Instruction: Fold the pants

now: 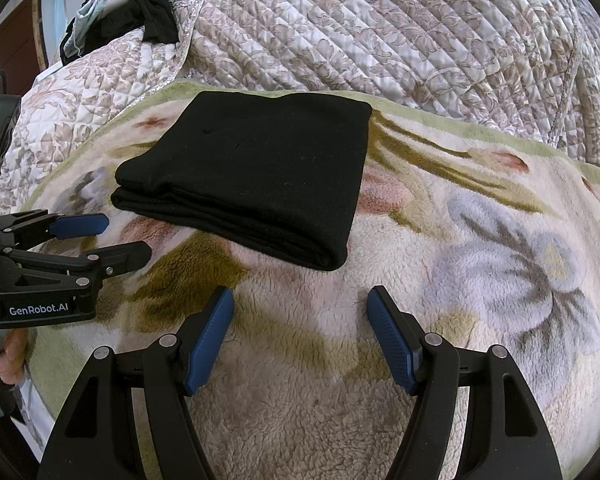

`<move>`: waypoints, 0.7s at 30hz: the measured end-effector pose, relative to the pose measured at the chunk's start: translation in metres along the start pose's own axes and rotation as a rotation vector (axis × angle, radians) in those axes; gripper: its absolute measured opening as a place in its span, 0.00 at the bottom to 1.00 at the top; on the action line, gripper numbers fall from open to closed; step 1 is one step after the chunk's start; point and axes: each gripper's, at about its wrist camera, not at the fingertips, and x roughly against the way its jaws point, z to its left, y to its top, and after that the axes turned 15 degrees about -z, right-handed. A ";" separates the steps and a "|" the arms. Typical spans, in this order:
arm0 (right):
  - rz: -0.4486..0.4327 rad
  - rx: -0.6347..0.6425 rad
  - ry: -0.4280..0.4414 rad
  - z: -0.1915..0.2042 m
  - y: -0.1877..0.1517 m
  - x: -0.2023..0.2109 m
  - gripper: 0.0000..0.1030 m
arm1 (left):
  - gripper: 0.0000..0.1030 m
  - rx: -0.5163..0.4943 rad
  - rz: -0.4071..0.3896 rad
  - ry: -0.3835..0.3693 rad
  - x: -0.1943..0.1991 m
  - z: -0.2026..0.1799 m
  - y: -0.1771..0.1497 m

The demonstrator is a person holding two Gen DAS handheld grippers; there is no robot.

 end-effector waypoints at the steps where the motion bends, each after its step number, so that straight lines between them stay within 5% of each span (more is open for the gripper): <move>1: 0.000 0.000 0.000 0.000 0.000 0.000 0.67 | 0.73 0.000 0.000 0.000 0.000 0.000 0.000; 21: -0.001 -0.001 0.000 0.000 -0.001 0.000 0.68 | 0.74 0.002 0.004 0.000 0.000 0.000 0.001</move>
